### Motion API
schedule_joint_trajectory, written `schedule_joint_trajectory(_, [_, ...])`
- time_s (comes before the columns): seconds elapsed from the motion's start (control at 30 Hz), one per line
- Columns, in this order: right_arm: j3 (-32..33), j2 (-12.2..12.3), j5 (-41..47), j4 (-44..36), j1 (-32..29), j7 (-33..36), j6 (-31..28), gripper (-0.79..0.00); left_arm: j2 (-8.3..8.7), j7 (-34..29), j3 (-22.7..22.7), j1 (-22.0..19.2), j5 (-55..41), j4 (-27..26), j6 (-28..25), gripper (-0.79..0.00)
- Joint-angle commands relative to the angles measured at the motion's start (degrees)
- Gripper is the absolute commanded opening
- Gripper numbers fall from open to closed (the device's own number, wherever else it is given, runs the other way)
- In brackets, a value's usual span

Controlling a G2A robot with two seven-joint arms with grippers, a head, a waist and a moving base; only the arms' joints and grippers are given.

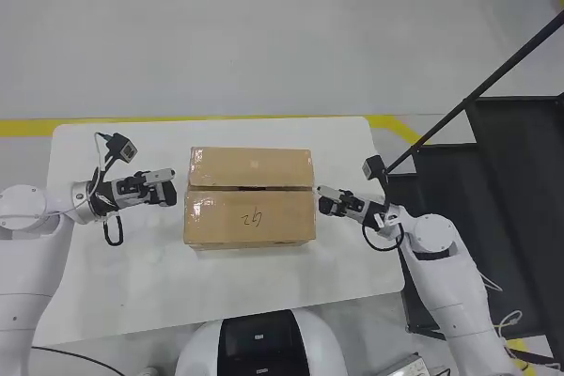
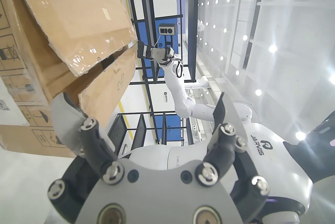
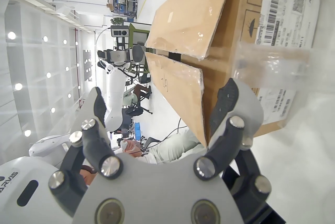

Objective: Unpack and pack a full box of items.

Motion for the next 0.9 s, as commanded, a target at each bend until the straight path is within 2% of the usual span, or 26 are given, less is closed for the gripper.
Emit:
schedule_joint_trajectory(0.0, [-0.9,0.0,-0.5,1.0,0.8,-0.4,-0.4,0.000,0.05,0.6,0.0,0.0,0.6,0.1,0.0,0.000])
schedule_joint_trajectory(0.2, [-2.9,-0.1,2.3,3.3,2.6,1.2,-1.6,0.000,-0.01,2.7,1.2,-0.6,3.2,1.6,1.3,0.000])
schedule_joint_trajectory(0.37, [-2.1,0.2,10.9,4.1,2.7,7.8,-1.9,0.000,-0.37,2.6,3.0,-1.8,3.2,4.6,1.2,0.000])
schedule_joint_trajectory(0.47, [-1.2,0.7,12.7,3.9,2.4,11.2,-1.6,0.000,-0.73,1.1,3.9,-3.0,1.2,6.8,0.5,0.000])
schedule_joint_trajectory(0.77, [0.8,2.1,12.2,-5.3,-3.0,18.0,0.8,0.000,-1.82,-4.2,6.9,-6.4,-3.8,10.3,-1.6,0.000])
schedule_joint_trajectory(0.87, [1.0,2.5,12.3,-7.6,-4.6,19.5,1.7,0.000,-2.10,-4.1,8.4,-7.5,-2.0,11.3,-1.1,0.000])
